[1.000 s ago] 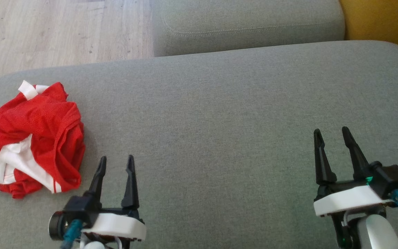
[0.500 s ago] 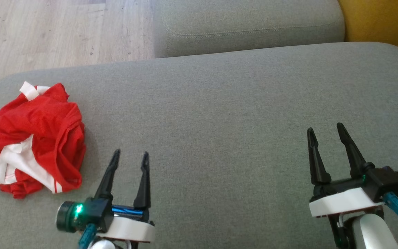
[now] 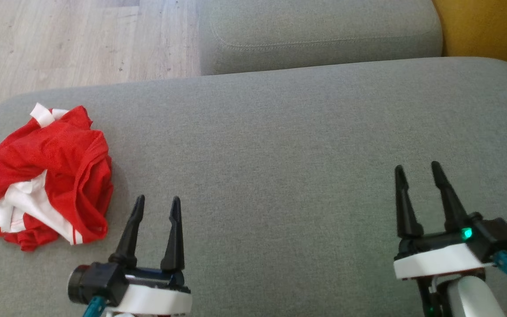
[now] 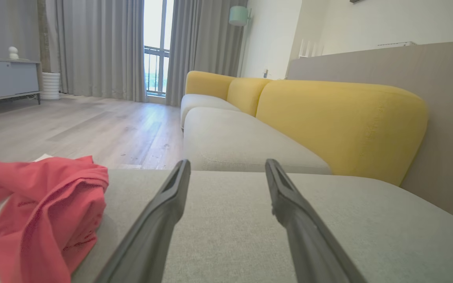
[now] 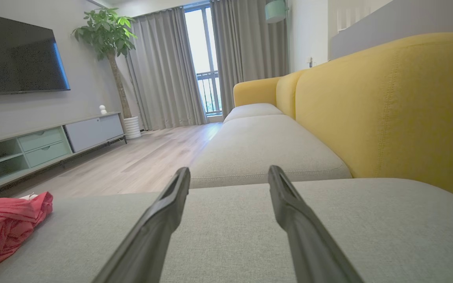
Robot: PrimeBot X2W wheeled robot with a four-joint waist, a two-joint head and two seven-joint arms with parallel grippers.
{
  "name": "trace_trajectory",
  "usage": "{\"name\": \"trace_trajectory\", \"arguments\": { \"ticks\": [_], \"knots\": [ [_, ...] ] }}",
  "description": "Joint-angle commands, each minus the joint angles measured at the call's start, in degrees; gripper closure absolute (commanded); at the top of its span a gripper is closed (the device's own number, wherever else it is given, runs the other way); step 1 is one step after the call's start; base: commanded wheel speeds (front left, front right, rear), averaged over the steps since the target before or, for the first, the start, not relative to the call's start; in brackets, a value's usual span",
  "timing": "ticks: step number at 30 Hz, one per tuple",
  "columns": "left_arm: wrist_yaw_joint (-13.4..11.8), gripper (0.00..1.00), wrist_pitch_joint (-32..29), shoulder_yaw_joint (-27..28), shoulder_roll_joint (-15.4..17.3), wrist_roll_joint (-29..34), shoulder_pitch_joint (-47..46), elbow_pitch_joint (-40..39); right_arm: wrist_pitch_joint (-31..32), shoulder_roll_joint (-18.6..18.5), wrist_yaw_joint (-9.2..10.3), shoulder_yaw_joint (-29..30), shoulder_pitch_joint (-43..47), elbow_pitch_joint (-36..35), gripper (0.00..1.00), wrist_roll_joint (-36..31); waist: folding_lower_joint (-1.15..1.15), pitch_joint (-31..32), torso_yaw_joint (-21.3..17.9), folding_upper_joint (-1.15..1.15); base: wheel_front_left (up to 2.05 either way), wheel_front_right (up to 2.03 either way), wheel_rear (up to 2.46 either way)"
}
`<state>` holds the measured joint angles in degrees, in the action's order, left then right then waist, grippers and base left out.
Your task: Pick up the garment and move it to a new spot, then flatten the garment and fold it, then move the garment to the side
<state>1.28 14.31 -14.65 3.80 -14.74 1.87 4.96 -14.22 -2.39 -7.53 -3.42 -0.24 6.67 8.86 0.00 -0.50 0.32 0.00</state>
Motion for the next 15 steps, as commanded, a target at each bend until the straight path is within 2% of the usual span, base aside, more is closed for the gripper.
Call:
{"name": "trace_trajectory", "arguments": {
  "ticks": [1, 3, 6, 15],
  "knots": [
    [0.54, 0.0, 0.69, 1.95, -0.36, 0.58, -1.07, -1.26, -0.78, -0.49, 0.04, -1.8, -0.7, -1.52, 0.0, -1.27, 0.0, 0.05, 0.04, 0.0, 0.0, 0.0, 0.0],
    [1.85, 0.0, 0.69, 2.29, -0.63, -0.39, -0.96, 0.43, -0.78, -0.49, 0.04, -2.2, -0.59, -0.66, 0.0, -0.52, 0.0, 0.18, 0.13, 0.0, 0.0, 0.0, 0.0],
    [2.46, 0.0, 0.69, 3.2, -0.81, -0.24, -1.27, 1.05, -0.78, -0.49, 0.04, -2.36, -0.58, 0.34, 0.0, 1.01, 0.0, 0.25, 0.19, 0.0, 0.0, 0.0, 0.0],
    [2.24, 0.0, 0.69, 3.16, -0.9, -0.95, -1.32, 0.97, -0.78, -0.49, 0.04, -3.13, -0.99, 2.41, 0.0, 6.52, 0.0, 0.14, -0.08, 0.0, 0.0, 0.0, 0.0]
  ]
}}
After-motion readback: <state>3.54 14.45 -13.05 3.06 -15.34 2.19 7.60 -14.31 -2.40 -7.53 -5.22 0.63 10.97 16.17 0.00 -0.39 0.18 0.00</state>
